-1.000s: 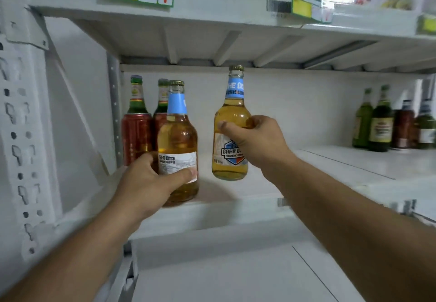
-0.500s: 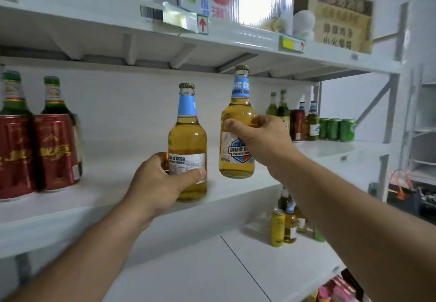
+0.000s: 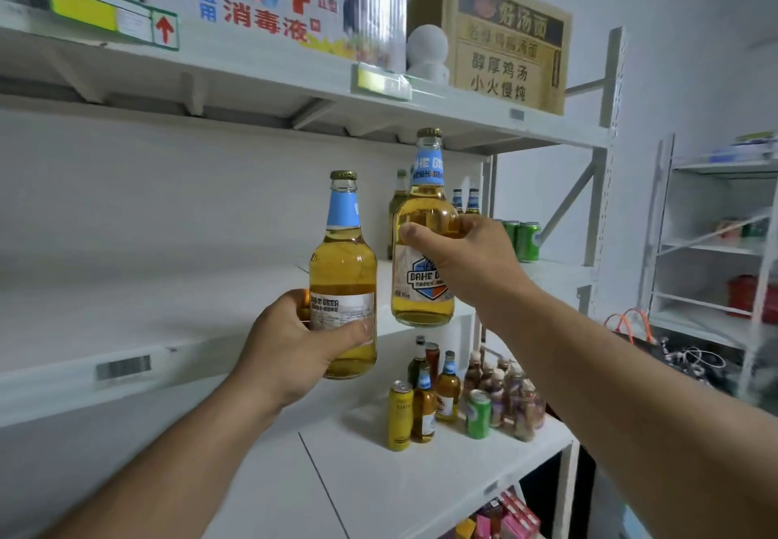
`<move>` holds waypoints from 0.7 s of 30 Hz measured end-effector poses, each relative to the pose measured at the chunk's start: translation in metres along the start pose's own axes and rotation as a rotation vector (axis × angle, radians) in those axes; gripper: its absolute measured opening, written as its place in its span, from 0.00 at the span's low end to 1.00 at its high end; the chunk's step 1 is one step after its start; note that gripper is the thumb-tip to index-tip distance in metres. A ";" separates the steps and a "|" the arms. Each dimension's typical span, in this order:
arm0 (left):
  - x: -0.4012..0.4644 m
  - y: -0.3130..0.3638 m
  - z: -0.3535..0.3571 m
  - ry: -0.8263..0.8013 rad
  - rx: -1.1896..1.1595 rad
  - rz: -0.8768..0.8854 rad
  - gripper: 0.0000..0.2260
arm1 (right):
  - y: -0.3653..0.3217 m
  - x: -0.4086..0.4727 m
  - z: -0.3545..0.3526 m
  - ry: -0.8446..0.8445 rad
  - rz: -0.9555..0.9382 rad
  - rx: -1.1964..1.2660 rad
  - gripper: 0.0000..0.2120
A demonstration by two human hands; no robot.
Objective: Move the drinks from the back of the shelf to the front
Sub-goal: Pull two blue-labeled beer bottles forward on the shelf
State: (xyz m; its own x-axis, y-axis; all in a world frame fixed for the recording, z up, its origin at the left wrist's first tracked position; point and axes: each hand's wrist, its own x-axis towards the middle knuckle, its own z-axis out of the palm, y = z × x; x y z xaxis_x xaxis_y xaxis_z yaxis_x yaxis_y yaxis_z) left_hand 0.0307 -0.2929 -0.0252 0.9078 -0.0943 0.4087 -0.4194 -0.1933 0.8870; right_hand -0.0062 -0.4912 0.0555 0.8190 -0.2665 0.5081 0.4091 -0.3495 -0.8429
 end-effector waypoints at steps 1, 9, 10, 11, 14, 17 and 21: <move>0.003 0.002 0.011 -0.008 -0.003 -0.004 0.19 | 0.004 0.003 -0.009 0.003 -0.003 0.008 0.14; 0.048 0.005 0.090 -0.070 -0.034 0.031 0.18 | 0.045 0.047 -0.071 0.080 -0.008 0.002 0.11; 0.055 0.004 0.100 -0.076 -0.041 0.039 0.18 | 0.051 0.053 -0.077 0.092 -0.014 -0.010 0.12; 0.062 0.003 0.109 -0.083 -0.046 0.048 0.18 | 0.056 0.059 -0.083 0.105 -0.016 -0.023 0.12; 0.086 0.001 0.135 -0.111 -0.063 0.078 0.17 | 0.071 0.079 -0.101 0.140 -0.020 -0.051 0.11; 0.110 0.001 0.163 -0.146 -0.080 0.088 0.18 | 0.083 0.099 -0.120 0.159 -0.027 -0.070 0.10; 0.134 0.003 0.200 -0.174 -0.095 0.092 0.16 | 0.100 0.127 -0.147 0.172 -0.027 -0.044 0.10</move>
State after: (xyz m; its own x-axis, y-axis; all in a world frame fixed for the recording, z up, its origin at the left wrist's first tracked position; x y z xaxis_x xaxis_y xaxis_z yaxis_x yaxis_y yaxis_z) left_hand 0.1504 -0.5013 -0.0103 0.8477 -0.2763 0.4528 -0.4907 -0.0841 0.8673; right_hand 0.0795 -0.6920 0.0614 0.7257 -0.4049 0.5563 0.4089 -0.3965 -0.8219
